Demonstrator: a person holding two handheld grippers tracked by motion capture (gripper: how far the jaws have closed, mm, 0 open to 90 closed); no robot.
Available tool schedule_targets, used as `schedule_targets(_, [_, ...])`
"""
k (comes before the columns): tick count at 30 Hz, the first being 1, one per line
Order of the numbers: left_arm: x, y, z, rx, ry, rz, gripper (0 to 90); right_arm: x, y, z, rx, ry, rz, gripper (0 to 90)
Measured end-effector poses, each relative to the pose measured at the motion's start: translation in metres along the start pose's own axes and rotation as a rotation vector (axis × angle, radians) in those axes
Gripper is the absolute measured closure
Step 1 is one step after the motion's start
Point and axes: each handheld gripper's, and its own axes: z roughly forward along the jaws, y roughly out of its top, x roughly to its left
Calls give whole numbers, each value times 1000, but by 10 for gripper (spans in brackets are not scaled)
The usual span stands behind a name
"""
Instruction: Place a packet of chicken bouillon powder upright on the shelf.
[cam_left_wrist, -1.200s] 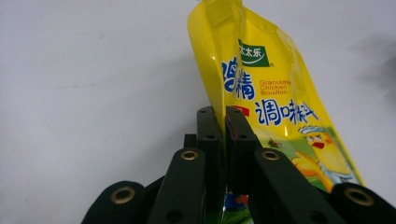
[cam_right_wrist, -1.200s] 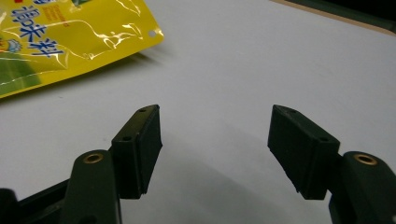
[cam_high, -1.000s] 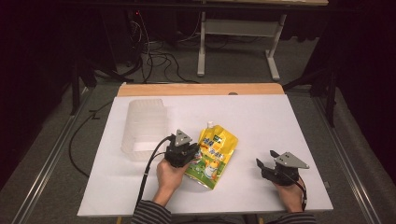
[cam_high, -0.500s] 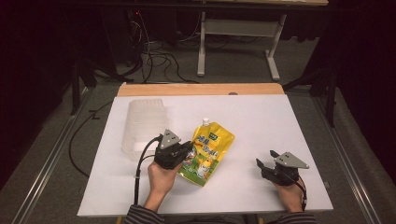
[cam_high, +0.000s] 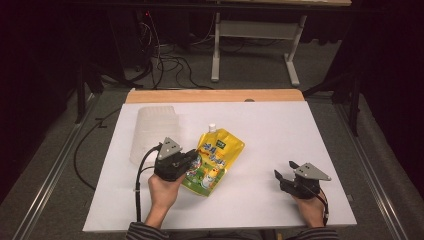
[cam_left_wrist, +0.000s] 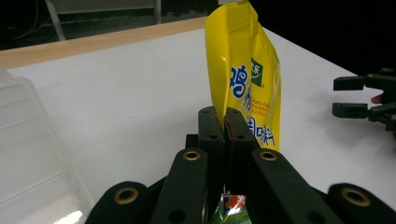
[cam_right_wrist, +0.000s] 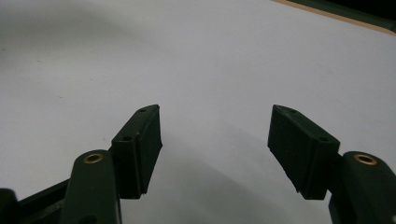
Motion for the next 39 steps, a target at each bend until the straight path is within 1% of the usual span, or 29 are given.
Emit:
schedule_targets(2, [1, 2, -6, -11, 4, 4, 882, 0, 0, 0, -3, 1, -3, 354])
schedule_targets(3, [1, 2, -6, -11, 4, 4, 883, 0, 0, 0, -3, 1, -3, 354])
schedule_targets(7, [4, 5, -15, -27, 6, 3, 883, 0, 0, 0, -2, 1, -3, 354])
schedule_targets(8, [6, 6, -19, -38, 10, -1, 883, 0, 0, 0, -1, 1, -4, 354])
schedule_targets(9, [6, 6, -19, -38, 10, -1, 883, 0, 0, 0, -1, 1, -4, 354])
schedule_targets(12, [10, 8, -26, -57, 16, -14, 883, 0, 0, 0, 1, -3, 1, 354])
schedule_targets(14, [14, 9, -34, -74, 25, -24, 883, 0, 0, 0, -4, -3, -4, 354])
schedule_targets(16, [15, 10, -36, -81, 29, -28, 883, -1, 0, 0, -6, -2, -3, 354])
schedule_targets(21, [23, 13, -48, -110, 53, -44, 883, 0, 0, 0, -2, -3, -2, 354])
schedule_targets(22, [26, 14, -52, -119, 66, -49, 883, 0, 0, 0, -2, -4, 0, 354])
schedule_targets(23, [26, 14, -52, -119, 66, -49, 883, 0, 0, 0, -4, -3, -3, 354])
schedule_targets(28, [35, 15, -62, -141, 93, -60, 883, 0, 0, 0, -2, -5, -1, 354])
schedule_targets(32, [41, 15, -67, -149, 113, -66, 883, -1, 0, 0, -7, -3, 0, 354])
schedule_targets(35, [45, 16, -71, -154, 132, -68, 883, 0, 0, 0, -8, -2, -1, 354])
schedule_targets(38, [49, 18, -76, -170, 153, -74, 883, -1, 0, 0, -9, -1, 0, 354])
schedule_targets(39, [52, 18, -79, -176, 168, -74, 883, 0, 0, 0, -9, -1, -2, 354])
